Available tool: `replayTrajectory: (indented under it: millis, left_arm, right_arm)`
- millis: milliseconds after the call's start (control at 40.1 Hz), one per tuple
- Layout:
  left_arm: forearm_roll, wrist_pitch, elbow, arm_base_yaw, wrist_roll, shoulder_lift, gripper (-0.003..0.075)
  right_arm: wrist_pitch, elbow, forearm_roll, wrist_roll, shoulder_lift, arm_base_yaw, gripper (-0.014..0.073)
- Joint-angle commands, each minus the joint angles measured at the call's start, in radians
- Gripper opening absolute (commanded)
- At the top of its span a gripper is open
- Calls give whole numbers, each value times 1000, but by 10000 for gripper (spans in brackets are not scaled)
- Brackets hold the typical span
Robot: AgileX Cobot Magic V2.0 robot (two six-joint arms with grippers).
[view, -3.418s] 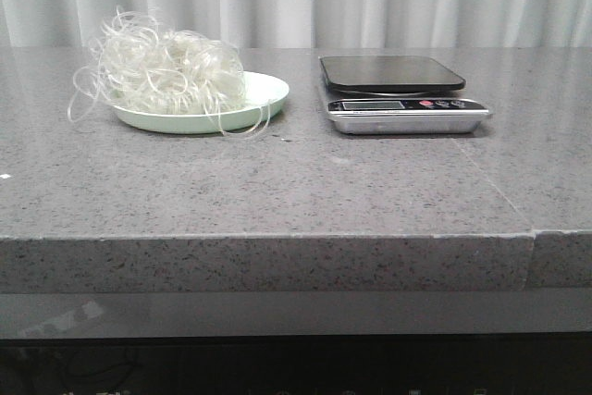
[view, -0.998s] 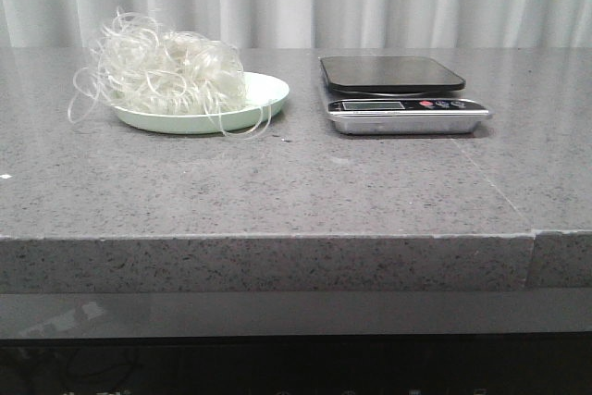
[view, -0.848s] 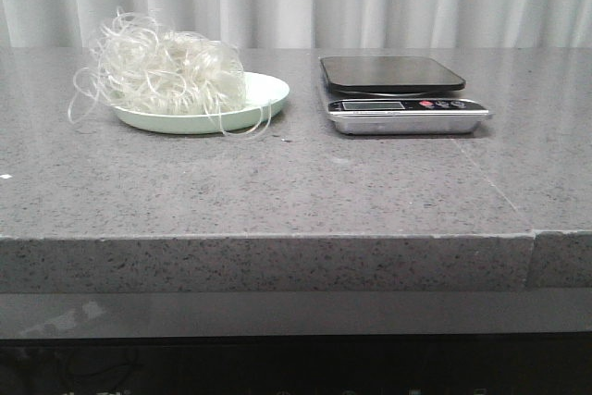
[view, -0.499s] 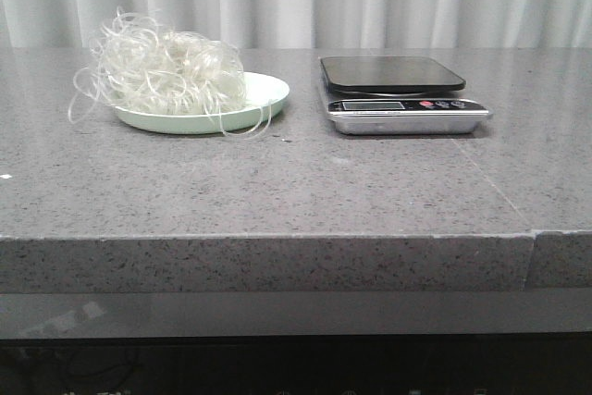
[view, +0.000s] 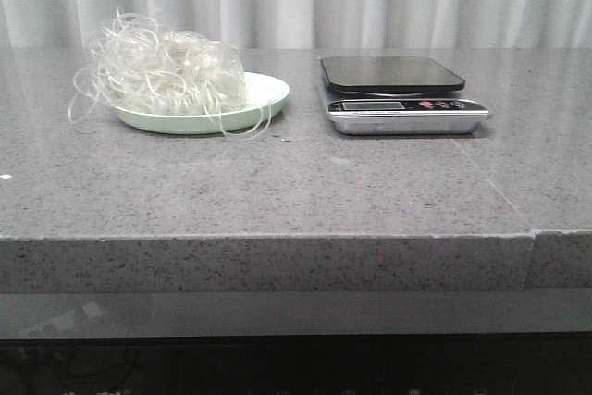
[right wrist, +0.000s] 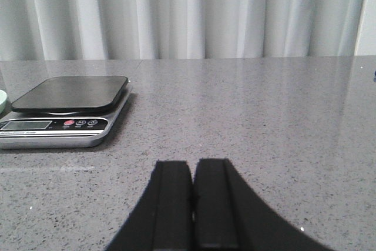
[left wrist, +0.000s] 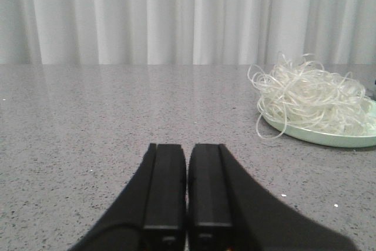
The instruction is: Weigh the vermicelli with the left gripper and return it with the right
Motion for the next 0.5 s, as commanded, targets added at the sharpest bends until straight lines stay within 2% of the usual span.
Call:
replayTrajectory:
  millis: [0, 474]
  left_arm:
    - [-6, -83, 37, -4, 2, -24, 155]
    - [-6, -83, 37, -15, 2, -24, 155]
  right_arm:
    - [-79, -3, -10, -2, -14, -4, 157]
    - [-79, -3, -10, -2, -14, -4, 157]
